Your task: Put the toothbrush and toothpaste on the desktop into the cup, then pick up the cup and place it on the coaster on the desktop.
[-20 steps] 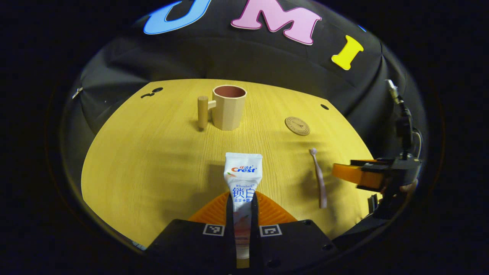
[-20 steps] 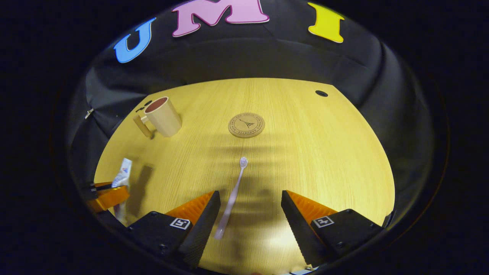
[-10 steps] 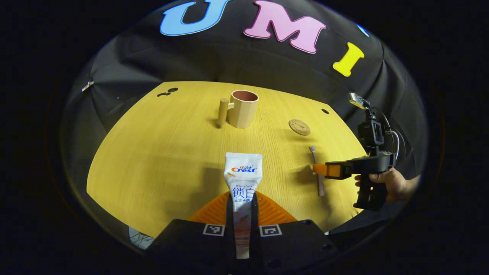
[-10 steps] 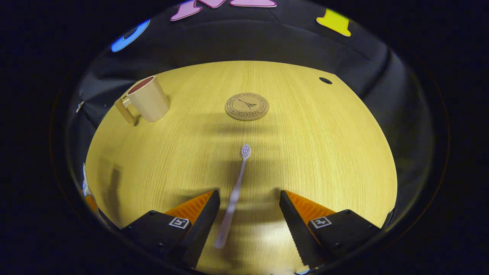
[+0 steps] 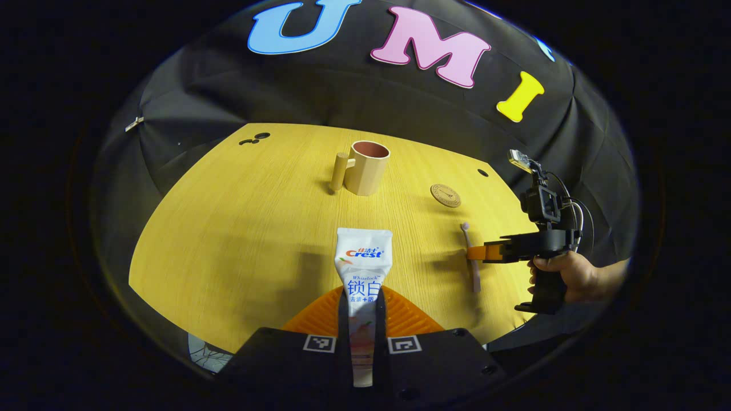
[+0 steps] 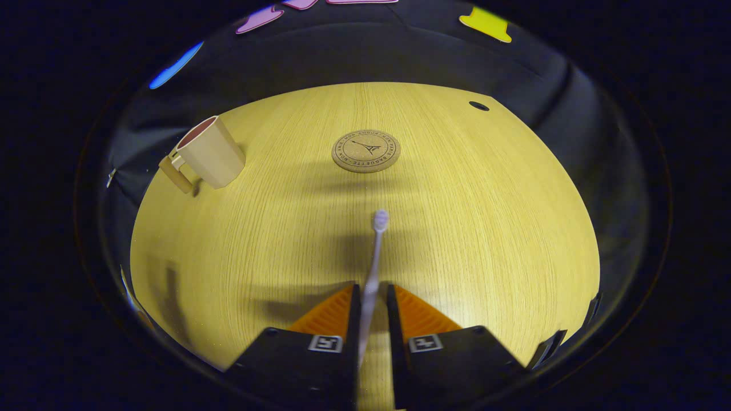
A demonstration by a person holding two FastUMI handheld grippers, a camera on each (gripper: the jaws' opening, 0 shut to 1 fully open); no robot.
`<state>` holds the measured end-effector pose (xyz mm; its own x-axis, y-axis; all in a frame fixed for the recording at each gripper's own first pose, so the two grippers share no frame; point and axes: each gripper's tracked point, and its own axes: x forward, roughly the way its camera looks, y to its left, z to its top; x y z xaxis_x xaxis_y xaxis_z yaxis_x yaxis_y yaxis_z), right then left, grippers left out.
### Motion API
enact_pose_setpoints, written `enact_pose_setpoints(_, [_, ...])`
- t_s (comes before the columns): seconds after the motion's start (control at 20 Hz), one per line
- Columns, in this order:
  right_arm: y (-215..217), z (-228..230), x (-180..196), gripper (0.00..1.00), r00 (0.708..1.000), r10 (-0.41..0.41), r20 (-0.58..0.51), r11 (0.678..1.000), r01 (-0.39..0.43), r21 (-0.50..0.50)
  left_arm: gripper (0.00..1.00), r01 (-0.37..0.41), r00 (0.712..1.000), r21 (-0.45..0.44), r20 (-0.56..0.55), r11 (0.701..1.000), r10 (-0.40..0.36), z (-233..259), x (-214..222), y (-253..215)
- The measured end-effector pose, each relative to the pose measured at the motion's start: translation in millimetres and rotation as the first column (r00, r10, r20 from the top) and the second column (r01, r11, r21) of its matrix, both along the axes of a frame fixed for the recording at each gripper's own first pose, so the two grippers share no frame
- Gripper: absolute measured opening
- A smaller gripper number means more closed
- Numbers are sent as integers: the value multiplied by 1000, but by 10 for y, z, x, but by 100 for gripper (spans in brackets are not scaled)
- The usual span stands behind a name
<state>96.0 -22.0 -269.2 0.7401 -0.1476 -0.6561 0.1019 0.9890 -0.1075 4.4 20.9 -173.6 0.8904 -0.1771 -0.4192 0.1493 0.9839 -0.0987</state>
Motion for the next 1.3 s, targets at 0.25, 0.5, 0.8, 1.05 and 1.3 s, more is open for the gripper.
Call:
enact_pose_setpoints(0.25, [136,-38,-116,7,983,179,-38,984,-179,-6,19,17,1000,4,-22,1000,-16,-137,-92,-47])
enact_pose_setpoints(0.5, [83,3,-365,5,970,238,-46,971,-238,8,19,3,1000,-42,-15,999,-4,-94,-39,-43])
enact_pose_setpoints(0.8, [-121,462,-561,5,982,178,58,975,-184,125,18,-11,994,-102,111,995,22,564,279,50])
enact_pose_setpoints(1.05, [-216,723,-766,5,978,173,114,968,-191,166,19,17,972,-105,236,994,8,1260,708,-27])
enact_pose_setpoints(1.3, [-220,912,-957,5,974,181,137,954,-208,214,19,21,944,-136,330,990,25,1757,1308,-166])
